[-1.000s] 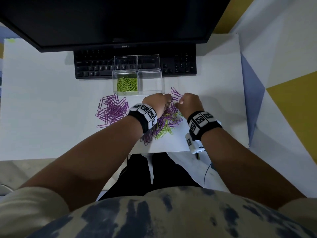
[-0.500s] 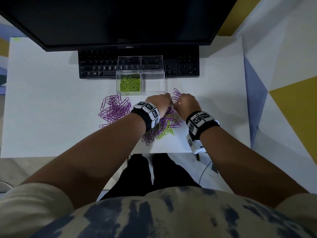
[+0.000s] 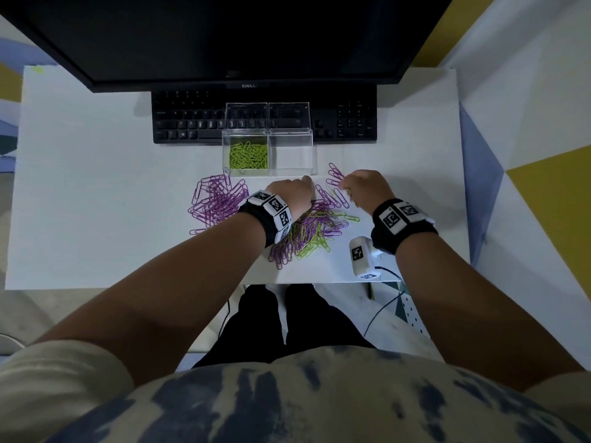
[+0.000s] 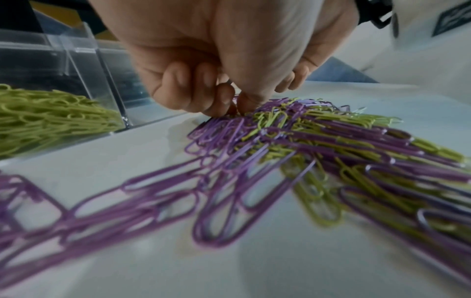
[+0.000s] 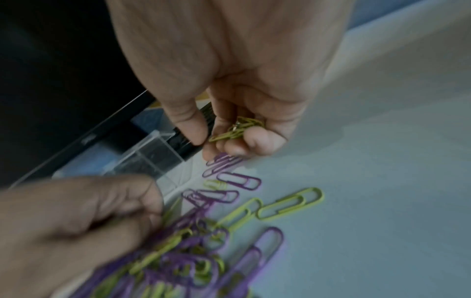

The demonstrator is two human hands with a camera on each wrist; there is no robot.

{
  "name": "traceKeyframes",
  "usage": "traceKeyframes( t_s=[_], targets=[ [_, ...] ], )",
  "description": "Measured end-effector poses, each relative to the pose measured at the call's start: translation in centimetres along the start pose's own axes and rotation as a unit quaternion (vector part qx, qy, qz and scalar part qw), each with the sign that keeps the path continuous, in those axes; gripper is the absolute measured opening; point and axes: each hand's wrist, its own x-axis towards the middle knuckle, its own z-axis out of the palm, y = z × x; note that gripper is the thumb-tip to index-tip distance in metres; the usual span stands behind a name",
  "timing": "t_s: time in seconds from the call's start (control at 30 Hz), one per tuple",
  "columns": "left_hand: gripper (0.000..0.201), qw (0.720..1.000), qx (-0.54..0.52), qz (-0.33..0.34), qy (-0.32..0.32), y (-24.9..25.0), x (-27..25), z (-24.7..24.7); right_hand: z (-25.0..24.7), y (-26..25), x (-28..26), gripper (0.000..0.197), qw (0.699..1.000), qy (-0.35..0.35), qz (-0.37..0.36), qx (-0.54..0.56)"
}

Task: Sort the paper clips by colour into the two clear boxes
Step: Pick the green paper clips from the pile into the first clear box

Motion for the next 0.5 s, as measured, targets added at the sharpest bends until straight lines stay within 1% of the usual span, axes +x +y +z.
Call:
traceKeyframes(
  t_s=[0.07, 0.17, 0.27, 0.37, 0.5],
  targets=[
    [0.024, 1.000, 0.008, 0.010, 0.012, 0.0, -0.1, 0.1, 0.7, 0.2, 0.0, 0.018, 0.994, 0.022, -0.033, -0.097],
    [0.026, 0.998, 0.008, 0.037, 0.045, -0.4, -0.5, 0.3, 1.9, 0.3, -0.1, 0.012, 0.984, 0.057, -0.072, -0.153],
    [0.029, 0.996, -0.006, 0.045, 0.072, -0.8, -1.0, 0.4, 2.5, 0.1, 0.0, 0.013, 0.971, 0.066, -0.095, -0.210],
    [0.025, 0.998, 0.006, 0.033, 0.060, -0.6, -1.1, 0.2, 3.3, -0.3, -0.1, 0.016, 0.958, 0.067, -0.101, -0.261],
    [0.021, 0.997, 0.063, 0.028, 0.036, 0.0, -1.2, -0.2, 4.1, -0.8, -0.2, 0.031, 0.937, 0.057, -0.104, -0.330]
  ],
)
